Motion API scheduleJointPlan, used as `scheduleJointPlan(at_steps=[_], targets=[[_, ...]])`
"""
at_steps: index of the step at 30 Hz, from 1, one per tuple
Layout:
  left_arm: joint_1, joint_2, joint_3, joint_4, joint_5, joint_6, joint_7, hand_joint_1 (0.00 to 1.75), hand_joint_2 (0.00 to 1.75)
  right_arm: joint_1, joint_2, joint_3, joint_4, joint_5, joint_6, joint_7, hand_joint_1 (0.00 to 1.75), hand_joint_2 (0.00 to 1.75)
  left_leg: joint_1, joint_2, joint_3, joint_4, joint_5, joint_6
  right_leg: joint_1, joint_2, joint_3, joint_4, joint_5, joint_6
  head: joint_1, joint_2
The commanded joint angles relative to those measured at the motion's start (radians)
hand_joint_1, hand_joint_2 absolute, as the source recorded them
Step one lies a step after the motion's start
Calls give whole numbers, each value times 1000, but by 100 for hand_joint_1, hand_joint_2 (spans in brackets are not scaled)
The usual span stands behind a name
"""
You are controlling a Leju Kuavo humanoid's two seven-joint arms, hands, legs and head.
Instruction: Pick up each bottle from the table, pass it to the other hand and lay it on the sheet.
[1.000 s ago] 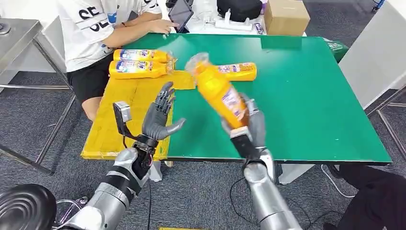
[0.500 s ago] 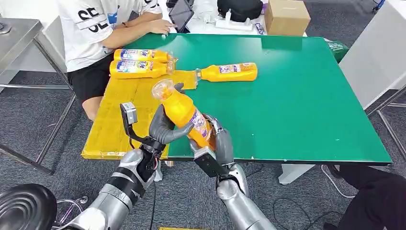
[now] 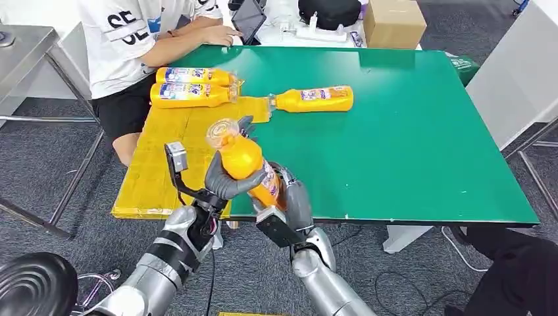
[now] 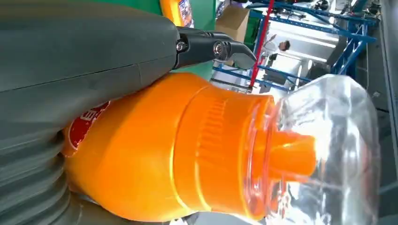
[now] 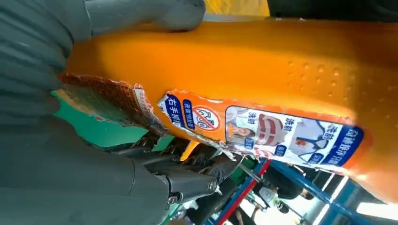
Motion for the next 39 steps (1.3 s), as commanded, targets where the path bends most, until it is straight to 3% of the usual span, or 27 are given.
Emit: scheduleJointPlan(at_steps=[1, 2, 3, 27, 34, 35, 36, 37, 39], targets=[[-66, 6, -132, 123, -68, 49, 5, 0, 175, -88, 33, 102, 165, 16, -19, -2, 175, 175, 1, 2, 6, 2, -3, -1, 2, 1, 6, 0, -2, -2, -1, 0], [-67, 5, -132, 126, -68, 51, 4, 52, 175, -87, 34, 101, 166, 15, -20, -2, 175, 175, 2, 2, 7, 2, -4, -1, 2, 0, 8, 0, -3, -2, 0, 0], [-71, 5, -132, 136, -73, 64, -2, 175, 175, -89, 37, 99, 173, 14, -22, -3, 175, 175, 1, 1, 4, 1, -2, -1, 1, 0, 5, 0, -2, -2, 0, 0], [-72, 18, -155, 137, -133, 82, -32, 175, 175, -88, 30, 77, 162, 1, -35, -3, 175, 175, 0, 2, 4, 1, -2, -1, 1, 1, 4, 0, -1, -1, 0, 0], [-66, 16, -129, 145, -79, 7, -17, 175, 175, -95, 28, 68, 169, 14, -59, -3, 175, 175, 0, 2, 4, 1, -2, -1, 1, 1, 4, 0, -1, -1, 0, 0], [-65, 17, -125, 142, -72, 7, -15, 175, 175, -94, 28, 63, 166, 15, -75, -3, 68, 175, 0, 1, 2, 0, -1, -1, 0, 1, 2, 0, -1, -1, 0, 0], [-60, 16, -111, 134, -52, 10, -14, 175, 175, -94, 32, 52, 165, 14, -89, -3, 0, 175, 1, 3, 7, 2, -4, -2, 2, 2, 7, 1, -3, -3, 0, 0], [-58, 17, -105, 127, -54, 27, -15, 175, 175, -96, 32, 48, 162, 12, -85, -2, 0, 0, 0, 2, 3, 1, -2, -1, 1, 1, 3, 0, -1, -1, 0, 0], [-45, 18, -79, 81, -59, 87, -30, 175, 175, -89, 32, 29, 125, -2, -76, -3, 0, 0, 1, 2, 4, 1, -3, -1, 1, 2, 4, 0, -2, -2, 0, 0]])
